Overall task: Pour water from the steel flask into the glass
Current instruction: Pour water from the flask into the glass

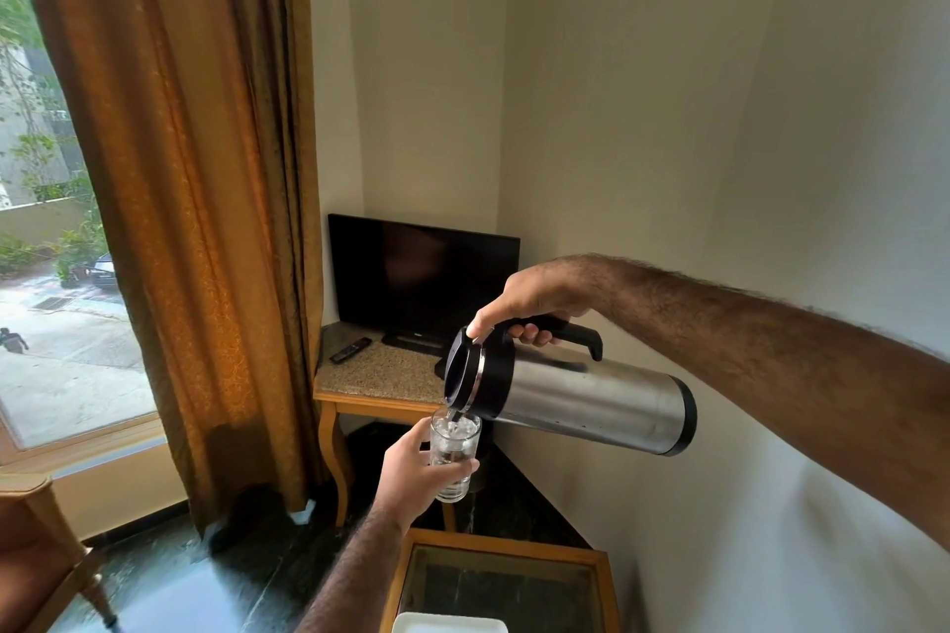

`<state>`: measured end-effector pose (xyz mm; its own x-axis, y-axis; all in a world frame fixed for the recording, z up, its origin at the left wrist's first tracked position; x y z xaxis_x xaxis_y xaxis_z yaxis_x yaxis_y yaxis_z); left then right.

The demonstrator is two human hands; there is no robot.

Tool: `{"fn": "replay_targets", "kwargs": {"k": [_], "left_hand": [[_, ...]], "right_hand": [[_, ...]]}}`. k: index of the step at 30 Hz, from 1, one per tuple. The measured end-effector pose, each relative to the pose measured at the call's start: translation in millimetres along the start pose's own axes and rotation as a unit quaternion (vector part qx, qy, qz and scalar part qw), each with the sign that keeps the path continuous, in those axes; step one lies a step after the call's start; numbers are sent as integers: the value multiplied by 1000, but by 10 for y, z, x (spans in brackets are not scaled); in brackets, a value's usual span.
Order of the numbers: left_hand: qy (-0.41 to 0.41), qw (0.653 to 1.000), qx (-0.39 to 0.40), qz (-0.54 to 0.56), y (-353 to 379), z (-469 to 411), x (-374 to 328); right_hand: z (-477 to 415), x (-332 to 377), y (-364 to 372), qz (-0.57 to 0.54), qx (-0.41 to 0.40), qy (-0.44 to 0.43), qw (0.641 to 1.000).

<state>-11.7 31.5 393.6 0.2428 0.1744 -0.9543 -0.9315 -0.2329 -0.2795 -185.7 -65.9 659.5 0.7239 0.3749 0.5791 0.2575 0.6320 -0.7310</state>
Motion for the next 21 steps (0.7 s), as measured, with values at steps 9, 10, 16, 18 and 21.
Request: {"fn": "replay_targets", "kwargs": {"k": [9, 10, 16, 18, 21], "left_hand": [[3, 1000, 17, 10, -26, 15, -37], [5, 1000, 17, 9, -30, 17, -38], [11, 1000, 15, 3, -51, 35, -36], [10, 1000, 15, 2, -56, 37, -35], [5, 1000, 14, 2, -65, 34, -33]], "right_hand": [[-16, 35, 25, 23, 10, 14, 1000], [-18, 34, 25, 23, 8, 14, 1000], [-63, 26, 14, 22, 5, 13, 1000], [-86, 15, 17, 23, 4, 13, 1000], [-113, -13, 30, 18, 8, 12, 1000]]}}
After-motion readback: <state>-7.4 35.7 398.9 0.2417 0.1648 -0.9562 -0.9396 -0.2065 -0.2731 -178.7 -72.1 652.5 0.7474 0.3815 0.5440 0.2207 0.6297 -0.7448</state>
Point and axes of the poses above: each hand's wrist, its own z-axis away from the middle knuckle, its own y-axis out of the palm, x = y × z, the point moved 1 cm from there along -z, towards the middle knuckle, and after that the axes turned 10 degrees about -y, right-handed, at the moved point
